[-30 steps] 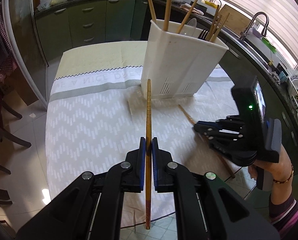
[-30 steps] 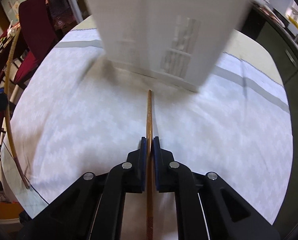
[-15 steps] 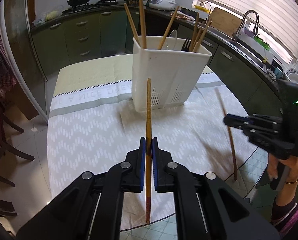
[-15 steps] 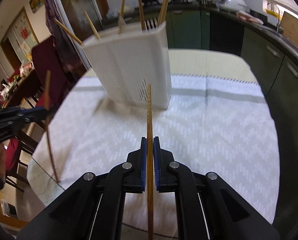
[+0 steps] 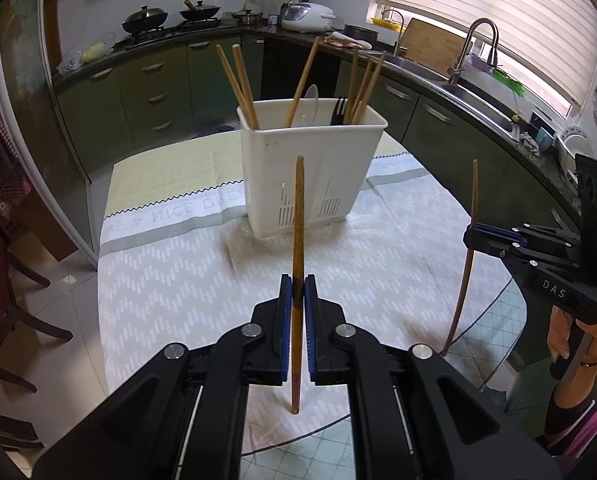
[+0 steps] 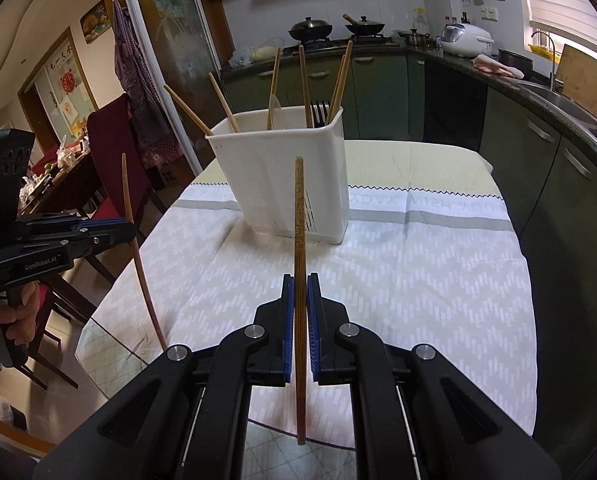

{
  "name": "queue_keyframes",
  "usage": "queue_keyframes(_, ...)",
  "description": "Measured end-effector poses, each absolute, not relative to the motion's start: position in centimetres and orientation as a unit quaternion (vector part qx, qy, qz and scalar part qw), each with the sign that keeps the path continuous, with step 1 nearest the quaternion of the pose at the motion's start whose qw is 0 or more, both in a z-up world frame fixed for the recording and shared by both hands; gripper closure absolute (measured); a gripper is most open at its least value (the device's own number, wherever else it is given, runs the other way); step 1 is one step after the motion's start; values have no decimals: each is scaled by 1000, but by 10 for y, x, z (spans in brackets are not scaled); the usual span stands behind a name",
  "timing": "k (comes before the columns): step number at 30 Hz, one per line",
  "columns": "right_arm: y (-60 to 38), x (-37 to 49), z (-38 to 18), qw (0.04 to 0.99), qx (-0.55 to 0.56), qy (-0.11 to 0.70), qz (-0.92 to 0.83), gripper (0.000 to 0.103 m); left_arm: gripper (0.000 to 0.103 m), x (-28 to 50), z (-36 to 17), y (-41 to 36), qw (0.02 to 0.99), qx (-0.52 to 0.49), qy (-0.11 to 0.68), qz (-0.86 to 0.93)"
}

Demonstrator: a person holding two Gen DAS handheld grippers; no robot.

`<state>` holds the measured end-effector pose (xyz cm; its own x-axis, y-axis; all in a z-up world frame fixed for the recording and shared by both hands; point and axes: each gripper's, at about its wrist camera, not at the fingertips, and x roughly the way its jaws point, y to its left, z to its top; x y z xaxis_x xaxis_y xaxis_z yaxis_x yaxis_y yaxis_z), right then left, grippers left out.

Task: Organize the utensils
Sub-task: 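Lift both chopsticks upright and carry them over the caddy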

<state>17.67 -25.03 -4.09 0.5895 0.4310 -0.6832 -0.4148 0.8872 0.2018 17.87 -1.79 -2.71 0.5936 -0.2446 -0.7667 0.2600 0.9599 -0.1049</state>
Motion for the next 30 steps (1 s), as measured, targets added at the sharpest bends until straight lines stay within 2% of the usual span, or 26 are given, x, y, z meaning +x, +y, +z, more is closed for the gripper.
queue_keyframes(30, -245, 164, 11, 908, -12, 330, 256, 96, 97, 179, -1, -31, 900, 16, 403, -162)
